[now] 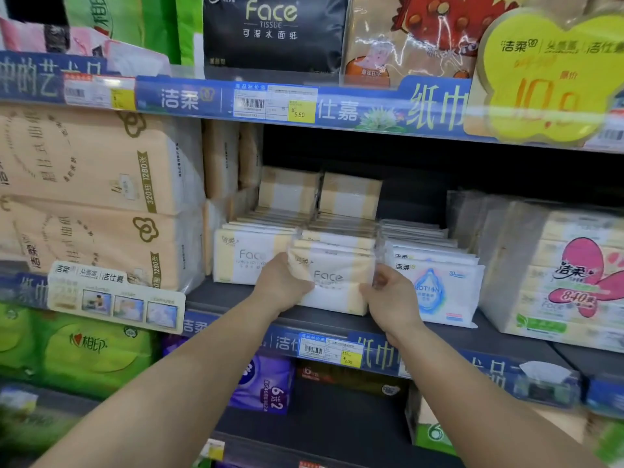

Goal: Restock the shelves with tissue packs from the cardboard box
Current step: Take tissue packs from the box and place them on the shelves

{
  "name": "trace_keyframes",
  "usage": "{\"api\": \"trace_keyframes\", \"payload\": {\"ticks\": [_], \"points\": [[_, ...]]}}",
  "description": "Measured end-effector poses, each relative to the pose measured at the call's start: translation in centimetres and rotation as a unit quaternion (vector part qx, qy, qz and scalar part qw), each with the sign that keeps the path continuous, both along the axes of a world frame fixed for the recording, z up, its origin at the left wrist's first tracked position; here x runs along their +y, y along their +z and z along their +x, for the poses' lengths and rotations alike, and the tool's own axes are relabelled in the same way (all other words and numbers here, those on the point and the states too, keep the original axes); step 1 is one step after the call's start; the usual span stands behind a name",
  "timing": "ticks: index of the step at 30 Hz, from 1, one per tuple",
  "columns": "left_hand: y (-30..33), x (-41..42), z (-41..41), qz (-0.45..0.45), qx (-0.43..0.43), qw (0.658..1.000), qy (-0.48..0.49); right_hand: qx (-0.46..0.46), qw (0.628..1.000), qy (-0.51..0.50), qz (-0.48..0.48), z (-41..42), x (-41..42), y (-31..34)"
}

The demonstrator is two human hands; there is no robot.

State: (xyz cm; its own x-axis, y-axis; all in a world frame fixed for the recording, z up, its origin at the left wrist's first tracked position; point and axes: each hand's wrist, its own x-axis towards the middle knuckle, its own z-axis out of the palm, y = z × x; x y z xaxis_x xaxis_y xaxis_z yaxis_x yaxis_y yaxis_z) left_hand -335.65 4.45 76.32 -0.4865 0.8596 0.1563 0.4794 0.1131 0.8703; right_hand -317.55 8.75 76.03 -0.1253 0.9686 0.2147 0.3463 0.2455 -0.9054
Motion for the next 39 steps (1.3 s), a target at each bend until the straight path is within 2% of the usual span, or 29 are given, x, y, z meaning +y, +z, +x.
{"api": "trace_keyframes", "payload": {"ticks": [3, 11, 15, 17, 19, 23, 27, 39], "points": [[0.5, 1.0, 0.5, -0.010, 0.056, 0.998, 0.009, 0.016, 1.000, -0.018, -0.009, -0.4, 0.5, -0.1], [0.1, 1.6, 0.4, 0.032, 0.086, 0.995, 0.037, 0.041, 0.999, -0.023, -0.010, -0.5, 0.9, -0.1], [-0.3, 0.9, -0.2, 0.058, 0.103, 0.991, 0.063, 0.049, 0.997, -0.038, 0.042, 0.0, 0.1, 0.0], [-0.5, 0.8, -0.7, 0.056, 0.092, 0.994, 0.026, 0.059, 0.991, -0.072, 0.093, 0.2, -0.4, 0.1], [-0.6, 0.6, -1.0, 0.046, 0.075, 0.996, -0.035, 0.033, 0.989, -0.084, 0.120, 0.4, -0.6, 0.1], [-0.5, 0.3, -1.8, 0.024, 0.071, 0.990, -0.120, -0.084, 0.993, 0.080, 0.022, 0.3, -0.2, -0.1], [-0.3, 0.2, -2.3, -0.006, 0.064, 0.984, -0.164, -0.154, 0.979, 0.133, 0.031, 0.2, 0.5, 1.0], [-0.5, 0.9, -2.7, -0.012, 0.063, 0.985, -0.159, -0.115, 0.981, 0.153, 0.015, -0.3, 0.8, 0.5]]}}
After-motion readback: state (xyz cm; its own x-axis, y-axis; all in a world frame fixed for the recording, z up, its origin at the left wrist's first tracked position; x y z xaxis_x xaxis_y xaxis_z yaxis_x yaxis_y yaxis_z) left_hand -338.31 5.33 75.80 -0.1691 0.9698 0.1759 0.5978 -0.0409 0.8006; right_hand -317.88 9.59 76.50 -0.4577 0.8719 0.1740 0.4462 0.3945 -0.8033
